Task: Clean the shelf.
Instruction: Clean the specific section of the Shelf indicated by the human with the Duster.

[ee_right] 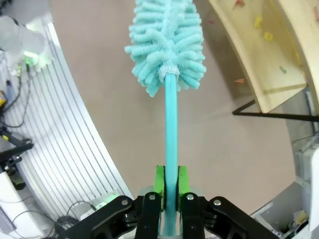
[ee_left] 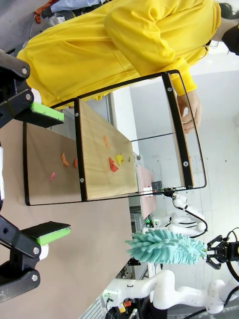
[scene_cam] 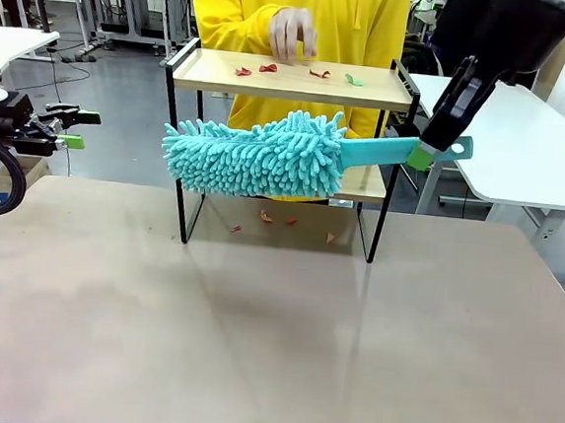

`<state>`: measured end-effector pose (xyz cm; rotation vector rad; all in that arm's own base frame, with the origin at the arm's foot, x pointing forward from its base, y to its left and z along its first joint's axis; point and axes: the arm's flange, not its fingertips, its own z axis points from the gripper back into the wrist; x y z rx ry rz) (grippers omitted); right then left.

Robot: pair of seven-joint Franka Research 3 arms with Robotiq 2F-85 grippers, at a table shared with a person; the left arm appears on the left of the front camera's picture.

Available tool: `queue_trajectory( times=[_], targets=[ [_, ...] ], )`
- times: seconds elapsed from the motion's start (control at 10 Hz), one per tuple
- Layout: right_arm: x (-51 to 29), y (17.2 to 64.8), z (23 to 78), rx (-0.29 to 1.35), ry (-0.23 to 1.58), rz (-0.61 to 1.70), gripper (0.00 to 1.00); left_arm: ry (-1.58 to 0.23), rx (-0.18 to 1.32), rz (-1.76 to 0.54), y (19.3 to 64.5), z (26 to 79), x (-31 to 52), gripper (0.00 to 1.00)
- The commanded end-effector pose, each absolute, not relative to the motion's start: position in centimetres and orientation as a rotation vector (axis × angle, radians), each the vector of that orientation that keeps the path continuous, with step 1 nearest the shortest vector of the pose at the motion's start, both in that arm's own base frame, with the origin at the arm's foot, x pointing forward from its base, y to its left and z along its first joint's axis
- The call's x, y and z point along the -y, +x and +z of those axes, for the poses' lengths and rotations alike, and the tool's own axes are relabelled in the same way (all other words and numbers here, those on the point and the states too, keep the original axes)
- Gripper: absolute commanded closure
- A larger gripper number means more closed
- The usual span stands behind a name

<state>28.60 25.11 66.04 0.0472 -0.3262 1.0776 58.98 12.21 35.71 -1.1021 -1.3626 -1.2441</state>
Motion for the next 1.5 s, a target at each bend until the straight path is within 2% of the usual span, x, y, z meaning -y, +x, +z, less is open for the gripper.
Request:
queue_trajectory(
  times=[0.0, 0.2, 0.6, 1.0, 1.4],
  targets=[
    [-29.4, 26.9, 68.3, 0.46, 0.044, 1.006, 0.87, -1.097, 1.367, -1.247, 58.8, 36.0, -12.2, 0.0],
    [-34.1, 26.5, 70.3, 0.543, 0.023, 0.919, 0.87, -1.097, 1.367, -1.247, 58.8, 36.0, -12.2, 0.0],
    [-42.7, 27.5, 73.4, 0.649, 0.063, 0.56, 0.87, -1.097, 1.367, -1.247, 58.8, 36.0, -12.2, 0.0],
    [-48.0, 29.8, 75.1, 0.653, 0.069, 0.275, 0.87, -1.097, 1.367, -1.247, 58.8, 36.0, -12.2, 0.0],
    [-51.4, 32.7, 74.9, 0.594, 0.11, 0.109, 0.87, -1.097, 1.367, -1.247, 58.8, 36.0, -12.2, 0.0]
  ],
)
